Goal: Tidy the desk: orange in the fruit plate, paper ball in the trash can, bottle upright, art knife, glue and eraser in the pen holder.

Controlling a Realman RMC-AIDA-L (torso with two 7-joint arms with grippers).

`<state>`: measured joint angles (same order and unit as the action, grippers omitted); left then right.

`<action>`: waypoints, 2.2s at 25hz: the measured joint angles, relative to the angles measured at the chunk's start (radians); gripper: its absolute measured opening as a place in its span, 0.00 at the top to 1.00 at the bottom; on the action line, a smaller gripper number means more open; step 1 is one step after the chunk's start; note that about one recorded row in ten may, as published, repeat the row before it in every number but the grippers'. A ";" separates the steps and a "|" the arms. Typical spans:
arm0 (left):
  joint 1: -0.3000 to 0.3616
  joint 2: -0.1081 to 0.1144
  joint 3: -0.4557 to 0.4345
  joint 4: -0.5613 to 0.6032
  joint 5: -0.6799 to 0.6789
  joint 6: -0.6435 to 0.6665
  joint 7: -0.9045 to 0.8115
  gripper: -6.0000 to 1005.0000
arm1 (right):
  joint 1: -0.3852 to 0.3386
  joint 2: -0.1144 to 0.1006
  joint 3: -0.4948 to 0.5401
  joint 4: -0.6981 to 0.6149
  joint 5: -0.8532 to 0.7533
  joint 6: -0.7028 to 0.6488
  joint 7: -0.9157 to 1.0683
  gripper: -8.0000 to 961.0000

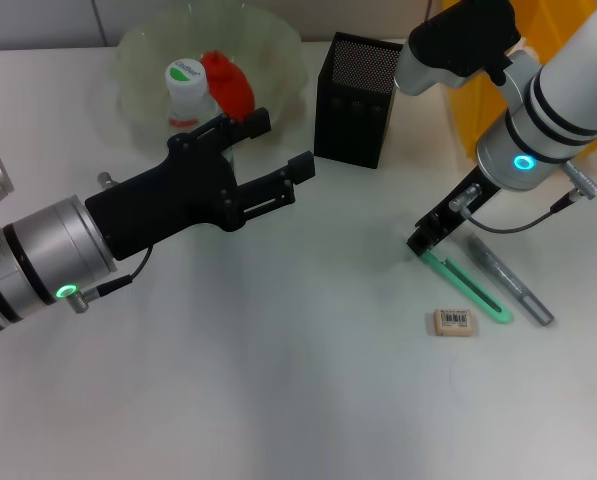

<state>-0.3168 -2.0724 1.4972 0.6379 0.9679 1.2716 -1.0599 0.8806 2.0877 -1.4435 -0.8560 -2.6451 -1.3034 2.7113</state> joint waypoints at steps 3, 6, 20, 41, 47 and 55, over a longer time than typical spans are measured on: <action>-0.001 0.000 -0.002 0.000 0.000 0.000 0.000 0.20 | 0.001 0.000 0.000 0.000 0.000 -0.003 0.000 0.56; -0.002 0.000 -0.004 0.000 0.000 0.000 0.000 0.20 | 0.001 0.000 0.000 0.003 0.001 -0.004 0.000 0.59; -0.005 0.000 -0.005 -0.001 0.000 0.000 0.000 0.20 | 0.015 0.000 -0.009 0.040 0.002 0.008 -0.003 0.59; -0.005 -0.002 -0.011 -0.002 -0.009 0.000 0.000 0.20 | -0.004 -0.003 0.000 0.001 0.003 0.013 -0.004 0.81; -0.004 -0.002 -0.011 -0.003 -0.010 0.000 0.000 0.20 | -0.077 -0.005 0.000 -0.168 0.055 0.004 -0.019 0.81; -0.001 -0.001 -0.012 -0.003 -0.019 0.000 0.000 0.20 | -0.183 -0.005 0.038 -0.377 0.219 0.033 -0.156 0.81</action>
<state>-0.3182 -2.0730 1.4850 0.6349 0.9492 1.2719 -1.0600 0.6980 2.0829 -1.4058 -1.2330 -2.4263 -1.2708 2.5553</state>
